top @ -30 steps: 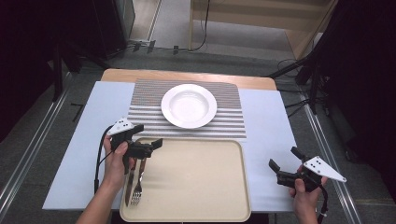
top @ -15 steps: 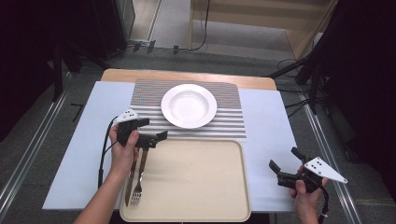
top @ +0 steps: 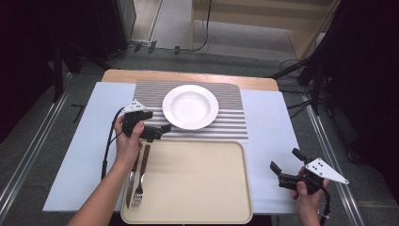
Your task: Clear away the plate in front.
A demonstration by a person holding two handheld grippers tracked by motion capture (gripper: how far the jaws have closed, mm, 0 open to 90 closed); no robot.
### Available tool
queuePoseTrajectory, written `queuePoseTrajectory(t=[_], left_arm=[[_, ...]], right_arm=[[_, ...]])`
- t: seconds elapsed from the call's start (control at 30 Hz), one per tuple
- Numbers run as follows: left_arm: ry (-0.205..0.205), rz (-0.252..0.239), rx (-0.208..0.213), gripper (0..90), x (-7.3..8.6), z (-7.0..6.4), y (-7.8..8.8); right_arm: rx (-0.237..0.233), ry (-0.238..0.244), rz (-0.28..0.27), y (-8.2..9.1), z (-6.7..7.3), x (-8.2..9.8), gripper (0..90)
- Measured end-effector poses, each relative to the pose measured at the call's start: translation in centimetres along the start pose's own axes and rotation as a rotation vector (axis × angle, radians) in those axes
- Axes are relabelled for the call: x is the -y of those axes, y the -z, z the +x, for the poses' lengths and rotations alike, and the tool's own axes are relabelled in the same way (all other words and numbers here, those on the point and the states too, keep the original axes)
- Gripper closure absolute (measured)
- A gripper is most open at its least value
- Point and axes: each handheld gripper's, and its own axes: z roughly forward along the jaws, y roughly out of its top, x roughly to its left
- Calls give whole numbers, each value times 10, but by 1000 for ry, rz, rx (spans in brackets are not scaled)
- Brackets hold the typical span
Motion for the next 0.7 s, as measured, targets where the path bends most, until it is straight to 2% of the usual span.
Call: queuePoseTrajectory(t=[0.2, 0.33, 0.7], left_arm=[[14, 7, -5, 0, -5, 6, -8], [8, 16, -6, 0, -8, 9, -12], [35, 34, -13, 0, -16, 20, -28]], right_arm=[[-4, -3, -2, 1, 1, 0, 0], [-5, -4, -2, 1, 1, 0, 0], [-6, -7, 5, 0, 0, 3, 0]])
